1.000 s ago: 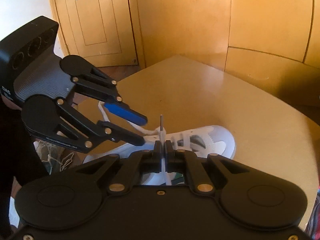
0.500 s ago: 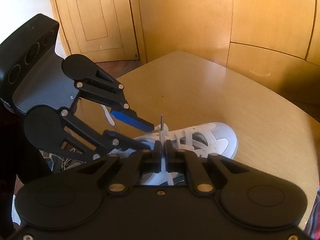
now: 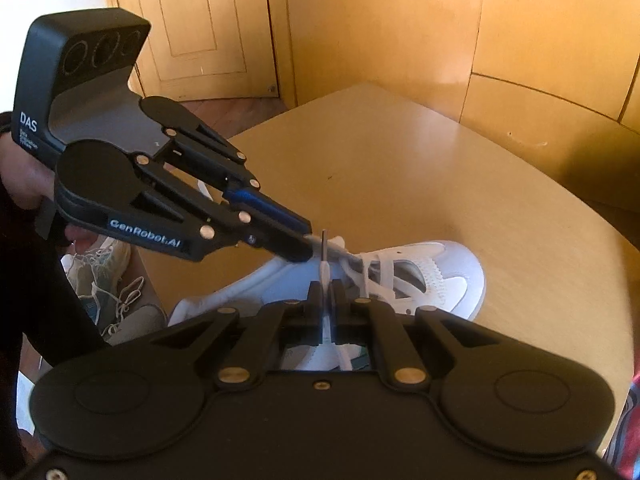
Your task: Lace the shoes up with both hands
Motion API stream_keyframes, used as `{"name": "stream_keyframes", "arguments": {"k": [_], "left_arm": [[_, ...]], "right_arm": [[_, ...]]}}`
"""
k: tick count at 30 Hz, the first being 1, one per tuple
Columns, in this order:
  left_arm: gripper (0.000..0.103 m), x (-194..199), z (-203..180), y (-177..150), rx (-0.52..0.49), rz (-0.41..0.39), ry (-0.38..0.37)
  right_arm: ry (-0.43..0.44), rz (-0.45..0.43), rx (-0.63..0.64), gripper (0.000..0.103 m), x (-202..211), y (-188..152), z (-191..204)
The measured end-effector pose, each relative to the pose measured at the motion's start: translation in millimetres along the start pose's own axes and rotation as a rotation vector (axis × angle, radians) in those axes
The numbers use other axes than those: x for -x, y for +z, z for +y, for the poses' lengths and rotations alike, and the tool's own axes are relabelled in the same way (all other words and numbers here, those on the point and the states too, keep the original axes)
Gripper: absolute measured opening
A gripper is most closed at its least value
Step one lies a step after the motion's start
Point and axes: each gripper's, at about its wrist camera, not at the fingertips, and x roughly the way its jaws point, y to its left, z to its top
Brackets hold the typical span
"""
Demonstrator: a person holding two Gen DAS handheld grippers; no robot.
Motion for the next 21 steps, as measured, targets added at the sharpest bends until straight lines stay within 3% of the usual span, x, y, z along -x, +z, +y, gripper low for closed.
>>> {"name": "stream_keyframes", "arguments": {"k": [9,21], "left_arm": [[0.008,-3.1,10.9,-1.8,0.072,-0.005,-0.022],[0.008,-3.3,17.3,-4.6,0.096,-0.004,-0.039]], "right_arm": [[0.037,0.104,-0.011,0.004,-23.4,8.6,-2.2],[0.067,0.128,-0.058,0.004,-31.4,4.0,-10.5]]}}
